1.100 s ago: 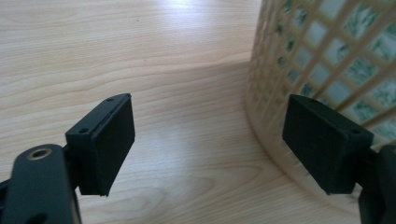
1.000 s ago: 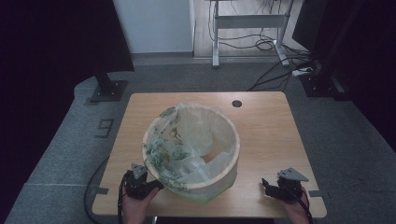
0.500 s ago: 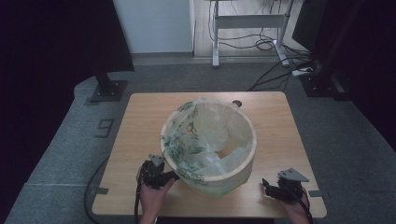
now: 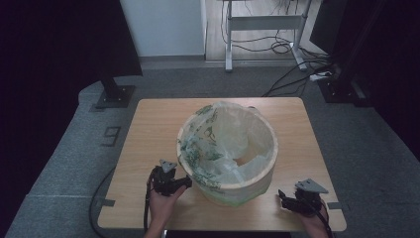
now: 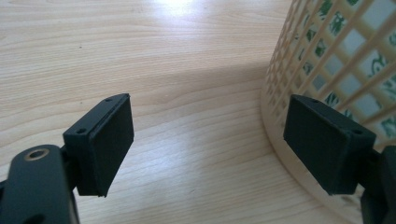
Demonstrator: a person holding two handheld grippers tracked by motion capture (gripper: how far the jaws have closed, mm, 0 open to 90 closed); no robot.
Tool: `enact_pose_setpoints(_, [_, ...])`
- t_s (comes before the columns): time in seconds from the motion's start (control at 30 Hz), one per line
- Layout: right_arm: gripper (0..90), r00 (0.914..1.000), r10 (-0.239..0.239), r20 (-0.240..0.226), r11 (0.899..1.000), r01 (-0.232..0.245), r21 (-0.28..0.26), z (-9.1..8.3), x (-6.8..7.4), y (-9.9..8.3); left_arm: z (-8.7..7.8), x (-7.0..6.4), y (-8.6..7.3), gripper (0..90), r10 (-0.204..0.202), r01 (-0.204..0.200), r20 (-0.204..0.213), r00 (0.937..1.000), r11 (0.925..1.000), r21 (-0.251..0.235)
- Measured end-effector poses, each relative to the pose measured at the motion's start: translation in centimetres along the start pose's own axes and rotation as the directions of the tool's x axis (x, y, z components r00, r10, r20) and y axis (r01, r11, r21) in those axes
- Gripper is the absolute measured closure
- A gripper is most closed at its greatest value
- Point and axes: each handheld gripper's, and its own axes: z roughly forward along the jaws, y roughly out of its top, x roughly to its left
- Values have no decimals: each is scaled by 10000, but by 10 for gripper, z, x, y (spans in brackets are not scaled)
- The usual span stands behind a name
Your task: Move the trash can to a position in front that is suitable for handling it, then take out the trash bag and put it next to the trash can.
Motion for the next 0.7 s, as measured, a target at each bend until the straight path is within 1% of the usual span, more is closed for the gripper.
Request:
enact_pose_setpoints(0.07, [165, 10000, -4, 12, 10000, 4, 7, 0, 0, 0, -4, 7, -3, 165, -31, 32, 96, 9999, 9999, -100])
enact_pose_setpoints(0.1, [165, 10000, -22, 23, 10000, 22, 11, 0, 0, 0, -7, 11, -5, 164, -94, 99, 229, 9997, 9997, -218])
enact_pose_setpoints(0.17, [164, 10000, -60, 37, 10000, 60, 20, 0, 1, 0, -11, 18, -9, 165, -179, 193, 327, 9993, 9988, -450])
enact_pose_setpoints(0.27, [165, 9999, -89, 53, 10000, 88, 44, 0, 1, 0, -15, 28, -13, 165, -150, 168, 270, 9995, 9977, -659])
enact_pose_setpoints(0.37, [164, 10000, -45, 74, 10000, 45, 6, 0, 1, 0, -20, 35, -15, 162, -103, 139, 424, 9990, 9962, -861])
enact_pose_setpoints(0.53, [165, 10000, 30, 57, 10000, -30, -48, -1, 0, -1, -36, 41, -9, 158, 79, 6, 572, 9983, 9891, -1475])
enact_pose_setpoints(0.6, [165, 10000, 52, 43, 10000, -52, -61, -2, 0, -1, -43, 42, -4, 162, 130, -25, 616, 9980, 9859, -1675])
enact_pose_setpoints(0.7, [165, 10000, 16, 49, 10000, -16, -29, -1, 0, -1, -56, 45, 5, 168, 189, -26, 807, 9966, 9802, -1981])
